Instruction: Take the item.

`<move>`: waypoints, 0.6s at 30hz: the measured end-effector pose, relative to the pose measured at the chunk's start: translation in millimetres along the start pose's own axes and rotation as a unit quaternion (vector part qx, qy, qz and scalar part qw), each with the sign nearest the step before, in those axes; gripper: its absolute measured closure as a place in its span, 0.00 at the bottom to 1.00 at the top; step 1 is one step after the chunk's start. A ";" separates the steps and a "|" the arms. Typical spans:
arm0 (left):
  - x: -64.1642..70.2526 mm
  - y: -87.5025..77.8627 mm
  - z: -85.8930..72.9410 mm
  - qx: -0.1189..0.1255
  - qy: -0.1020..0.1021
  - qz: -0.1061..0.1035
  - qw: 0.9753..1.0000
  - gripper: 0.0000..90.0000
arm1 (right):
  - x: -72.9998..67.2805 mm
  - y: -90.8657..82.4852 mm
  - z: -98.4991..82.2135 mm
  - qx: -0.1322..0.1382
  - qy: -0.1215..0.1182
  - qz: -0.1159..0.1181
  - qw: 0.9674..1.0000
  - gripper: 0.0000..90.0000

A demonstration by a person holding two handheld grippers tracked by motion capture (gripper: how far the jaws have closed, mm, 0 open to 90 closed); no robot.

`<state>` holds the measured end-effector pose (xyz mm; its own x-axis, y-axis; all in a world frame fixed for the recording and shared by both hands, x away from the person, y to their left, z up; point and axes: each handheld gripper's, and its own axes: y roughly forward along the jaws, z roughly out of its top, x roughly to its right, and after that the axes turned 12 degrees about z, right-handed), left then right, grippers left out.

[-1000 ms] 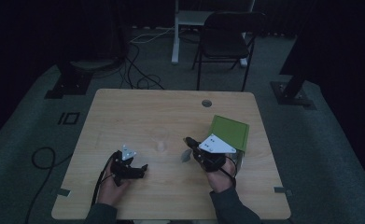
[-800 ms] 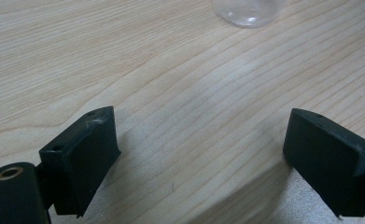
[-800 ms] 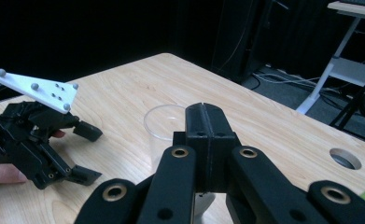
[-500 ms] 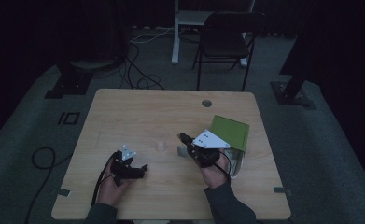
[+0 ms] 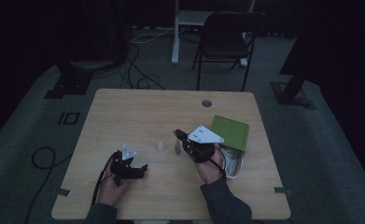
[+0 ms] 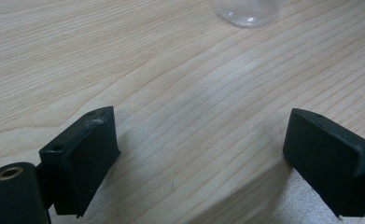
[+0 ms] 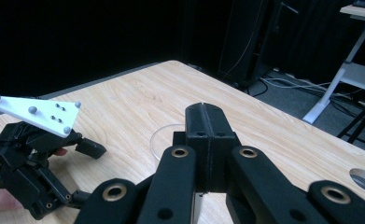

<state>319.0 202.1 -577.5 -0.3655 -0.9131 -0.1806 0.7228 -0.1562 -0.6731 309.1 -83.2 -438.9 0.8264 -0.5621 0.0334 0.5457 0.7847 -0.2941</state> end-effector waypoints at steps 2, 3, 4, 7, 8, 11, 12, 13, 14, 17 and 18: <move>0.0 0.0 0.0 0.000 0.000 0.000 1.000 0.12 | 0.6 1.7 0.4 0.000 0.002 0.000 1.000 1.00; 0.1 0.0 0.0 0.000 0.000 0.000 1.000 0.12 | 1.1 2.8 0.7 0.001 0.004 0.001 1.000 1.00; 0.1 0.0 0.0 0.000 -0.001 0.000 1.000 0.12 | 1.8 3.9 1.3 0.002 0.006 0.002 1.000 1.00; 0.1 0.0 0.0 0.000 -0.001 0.000 1.000 0.12 | 3.4 6.2 3.3 0.005 0.007 0.002 1.000 1.00; 0.2 0.0 0.0 0.000 -0.001 0.000 1.000 0.12 | 3.9 6.8 4.3 0.005 0.007 0.002 1.000 1.00; 0.2 0.0 0.0 0.000 -0.001 0.000 1.000 0.12 | 6.0 8.7 7.8 0.007 0.007 0.002 1.000 1.00; 0.2 0.0 -0.1 0.000 -0.002 0.000 1.000 0.12 | 6.5 9.2 9.1 0.008 0.008 0.002 1.000 1.00; 0.1 0.0 0.0 0.000 -0.001 0.000 1.000 0.12 | 7.0 9.5 9.9 0.008 0.007 0.002 1.000 1.00; 0.1 0.0 0.0 0.000 -0.001 0.000 1.000 0.12 | 7.0 9.5 9.9 0.008 0.007 0.002 1.000 1.00; 0.1 -0.1 0.0 -0.001 -0.001 0.000 1.000 0.12 | 7.5 12.1 14.4 0.010 0.006 0.002 1.000 1.00; 0.1 -0.1 0.0 -0.001 0.000 0.000 1.000 0.12 | 7.7 13.1 15.2 0.011 0.006 0.003 1.000 1.00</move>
<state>318.8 202.1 -577.4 -0.3656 -0.9134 -0.1793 0.7217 -0.1565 -0.6743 324.8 -73.4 -428.0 0.8278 -0.5606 0.0209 0.5441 0.7932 -0.2735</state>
